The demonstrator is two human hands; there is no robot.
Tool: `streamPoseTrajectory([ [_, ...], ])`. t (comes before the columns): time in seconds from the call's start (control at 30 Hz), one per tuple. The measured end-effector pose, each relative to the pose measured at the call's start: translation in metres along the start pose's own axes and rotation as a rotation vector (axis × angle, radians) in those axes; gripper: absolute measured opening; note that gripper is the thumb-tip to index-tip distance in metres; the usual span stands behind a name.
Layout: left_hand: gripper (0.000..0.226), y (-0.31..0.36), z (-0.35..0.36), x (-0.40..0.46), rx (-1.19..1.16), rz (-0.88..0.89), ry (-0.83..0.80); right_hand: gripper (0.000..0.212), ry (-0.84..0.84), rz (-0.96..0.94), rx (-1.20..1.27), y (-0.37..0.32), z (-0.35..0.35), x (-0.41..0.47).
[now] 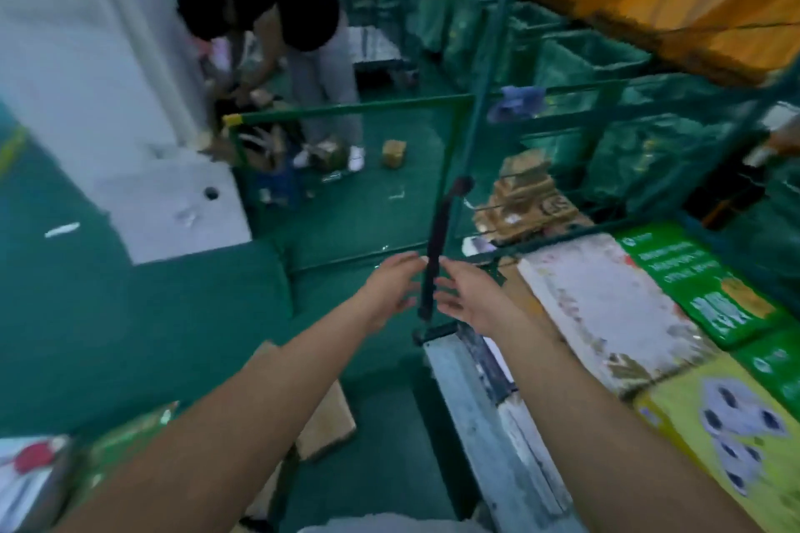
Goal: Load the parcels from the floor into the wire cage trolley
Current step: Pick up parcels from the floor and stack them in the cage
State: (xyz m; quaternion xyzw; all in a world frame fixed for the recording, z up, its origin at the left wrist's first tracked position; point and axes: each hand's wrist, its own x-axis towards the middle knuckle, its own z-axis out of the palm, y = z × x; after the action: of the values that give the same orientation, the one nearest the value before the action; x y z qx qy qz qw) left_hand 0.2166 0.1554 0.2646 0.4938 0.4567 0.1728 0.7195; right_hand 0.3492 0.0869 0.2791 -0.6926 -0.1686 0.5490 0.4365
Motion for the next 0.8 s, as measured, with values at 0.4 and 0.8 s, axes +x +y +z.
streamPoseTrajectory([
  [0.4,0.038,-0.069,-0.142,-0.057,-0.167,-0.016,0.549,0.012,-0.400,0.059,-0.321,0.028,0.154,0.036],
  [0.8,0.018,-0.097,-0.141,-0.079,-0.480,-0.122,0.960,0.010,-0.687,0.076,-0.596,0.021,0.185,0.092],
])
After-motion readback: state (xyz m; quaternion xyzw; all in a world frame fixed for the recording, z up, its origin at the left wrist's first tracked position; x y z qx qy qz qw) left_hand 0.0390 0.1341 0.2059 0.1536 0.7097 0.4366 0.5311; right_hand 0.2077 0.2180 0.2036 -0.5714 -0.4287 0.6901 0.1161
